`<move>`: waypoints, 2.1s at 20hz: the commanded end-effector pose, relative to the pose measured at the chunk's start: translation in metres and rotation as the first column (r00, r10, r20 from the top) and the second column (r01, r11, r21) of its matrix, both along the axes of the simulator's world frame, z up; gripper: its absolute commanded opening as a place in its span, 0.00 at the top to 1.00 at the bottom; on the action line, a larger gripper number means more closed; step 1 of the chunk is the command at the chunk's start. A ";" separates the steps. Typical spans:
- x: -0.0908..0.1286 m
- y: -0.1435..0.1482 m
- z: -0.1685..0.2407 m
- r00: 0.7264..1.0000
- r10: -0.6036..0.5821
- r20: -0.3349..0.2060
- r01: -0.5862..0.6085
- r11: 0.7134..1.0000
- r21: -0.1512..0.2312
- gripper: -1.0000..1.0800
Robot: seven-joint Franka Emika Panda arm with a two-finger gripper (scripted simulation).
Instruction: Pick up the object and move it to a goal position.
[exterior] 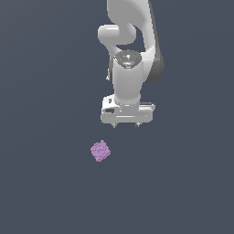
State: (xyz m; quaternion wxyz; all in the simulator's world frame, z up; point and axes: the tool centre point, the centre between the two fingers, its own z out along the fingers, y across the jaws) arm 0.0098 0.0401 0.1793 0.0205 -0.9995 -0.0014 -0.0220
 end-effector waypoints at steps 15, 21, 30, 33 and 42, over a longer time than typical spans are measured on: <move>0.004 0.027 0.013 1.000 0.007 0.025 -0.007 1.000 0.027 0.04; 0.010 0.016 0.006 0.999 0.048 0.023 -0.049 0.999 0.018 0.04; 0.027 -0.018 -0.016 0.984 0.176 0.012 -0.176 0.984 -0.006 0.04; 0.033 -0.034 -0.027 0.972 0.234 0.005 -0.234 0.972 -0.016 0.04; 0.048 -0.084 -0.062 0.916 0.400 -0.021 -0.401 0.916 -0.036 0.04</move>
